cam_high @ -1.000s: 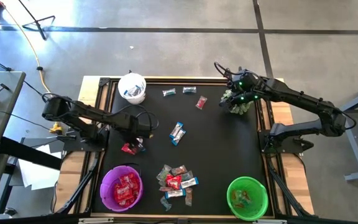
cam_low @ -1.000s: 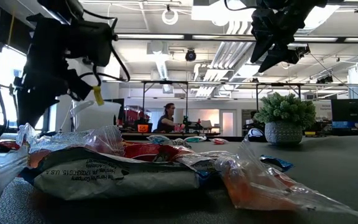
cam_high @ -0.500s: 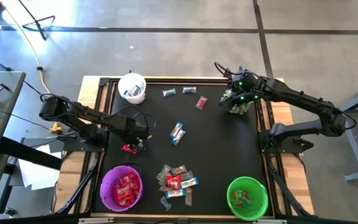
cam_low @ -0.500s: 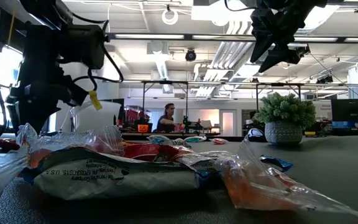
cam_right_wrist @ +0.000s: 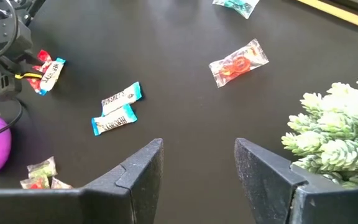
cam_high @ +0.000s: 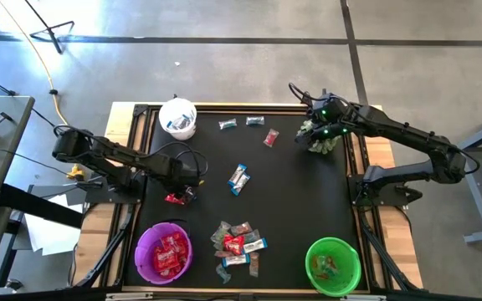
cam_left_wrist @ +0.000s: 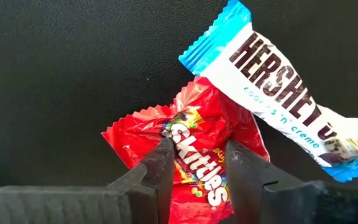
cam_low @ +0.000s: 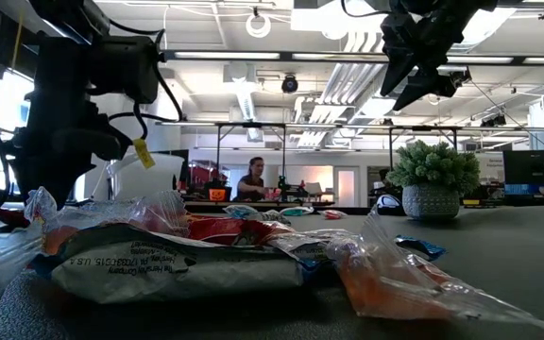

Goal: Sort candy
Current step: Put the red candy into the violet bucket

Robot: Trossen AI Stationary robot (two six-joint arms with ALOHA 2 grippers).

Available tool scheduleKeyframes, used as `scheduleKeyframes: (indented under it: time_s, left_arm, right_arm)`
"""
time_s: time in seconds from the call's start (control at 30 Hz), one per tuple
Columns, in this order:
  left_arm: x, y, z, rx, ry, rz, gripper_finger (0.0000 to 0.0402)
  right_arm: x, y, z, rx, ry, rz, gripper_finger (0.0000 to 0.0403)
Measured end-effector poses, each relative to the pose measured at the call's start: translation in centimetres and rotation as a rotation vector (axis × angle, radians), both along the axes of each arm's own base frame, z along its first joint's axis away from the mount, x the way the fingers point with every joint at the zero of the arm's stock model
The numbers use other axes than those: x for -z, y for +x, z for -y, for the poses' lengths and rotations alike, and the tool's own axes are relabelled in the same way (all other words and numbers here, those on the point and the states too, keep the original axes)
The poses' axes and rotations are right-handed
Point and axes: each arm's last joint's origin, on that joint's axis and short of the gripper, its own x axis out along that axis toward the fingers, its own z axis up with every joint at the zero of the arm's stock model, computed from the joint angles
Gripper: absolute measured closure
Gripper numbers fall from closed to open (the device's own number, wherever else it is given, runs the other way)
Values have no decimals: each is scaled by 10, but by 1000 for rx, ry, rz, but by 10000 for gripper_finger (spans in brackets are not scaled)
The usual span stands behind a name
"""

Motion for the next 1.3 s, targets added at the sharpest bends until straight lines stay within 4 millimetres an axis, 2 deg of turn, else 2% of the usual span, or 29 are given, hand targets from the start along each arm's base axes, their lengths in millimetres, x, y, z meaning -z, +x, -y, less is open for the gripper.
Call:
scheduleKeyframes:
  time_s: [0.33, 0.73, 1.3]
  left_arm:
    - [0, 0, 0, -26, -10, -2, 320]
    - [-6, 5, 0, -15, -6, -4, 398]
    - [-14, 4, 0, -25, -4, 52, 399]
  right_arm:
    - [0, 0, 1, 26, -23, -13, 208]
    - [-1, 1, 2, 26, -34, 7, 208]
    - [-2, 2, 2, 26, -36, 14, 208]
